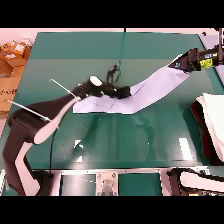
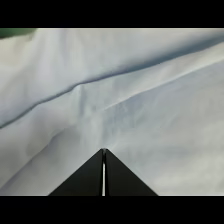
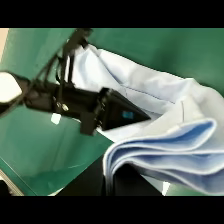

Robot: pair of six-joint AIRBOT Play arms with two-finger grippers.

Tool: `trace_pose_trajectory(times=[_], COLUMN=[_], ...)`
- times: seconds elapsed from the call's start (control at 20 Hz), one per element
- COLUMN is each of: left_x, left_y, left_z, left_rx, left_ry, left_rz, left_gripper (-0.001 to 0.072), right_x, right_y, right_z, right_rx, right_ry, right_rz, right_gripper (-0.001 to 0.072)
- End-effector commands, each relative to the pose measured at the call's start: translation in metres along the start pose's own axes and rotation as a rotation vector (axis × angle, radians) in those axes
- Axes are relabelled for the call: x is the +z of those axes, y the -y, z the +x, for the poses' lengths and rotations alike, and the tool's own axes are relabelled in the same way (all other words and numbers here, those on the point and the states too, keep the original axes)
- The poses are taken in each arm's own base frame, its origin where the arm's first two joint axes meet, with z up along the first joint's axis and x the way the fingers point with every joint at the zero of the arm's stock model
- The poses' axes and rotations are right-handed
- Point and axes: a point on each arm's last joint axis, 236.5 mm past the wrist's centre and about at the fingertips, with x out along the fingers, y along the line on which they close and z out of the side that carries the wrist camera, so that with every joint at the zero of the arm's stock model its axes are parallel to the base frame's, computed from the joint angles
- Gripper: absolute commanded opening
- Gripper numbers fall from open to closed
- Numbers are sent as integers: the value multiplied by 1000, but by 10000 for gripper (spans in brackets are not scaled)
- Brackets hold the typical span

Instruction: Fold the shirts.

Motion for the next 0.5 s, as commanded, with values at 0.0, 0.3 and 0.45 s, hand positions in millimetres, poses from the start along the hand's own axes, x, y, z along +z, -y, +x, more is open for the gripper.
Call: trace_pose_trajectory(times=[0.0,0.3,0.45], left_x=[14,79,95], left_y=[-29,-78,-86], left_z=[-73,-257,-320], left_rx=[94,457,495], left_ry=[-142,-71,14], left_rz=[21,87,55], left_gripper=[23,25,26], right_x=[0,9,-5], right_y=[-15,-100,-141], right_z=[8,89,176], right_rx=[35,156,205], right_ry=[-7,6,-27], right_rz=[-4,-97,-104], right_gripper=[16,16,16])
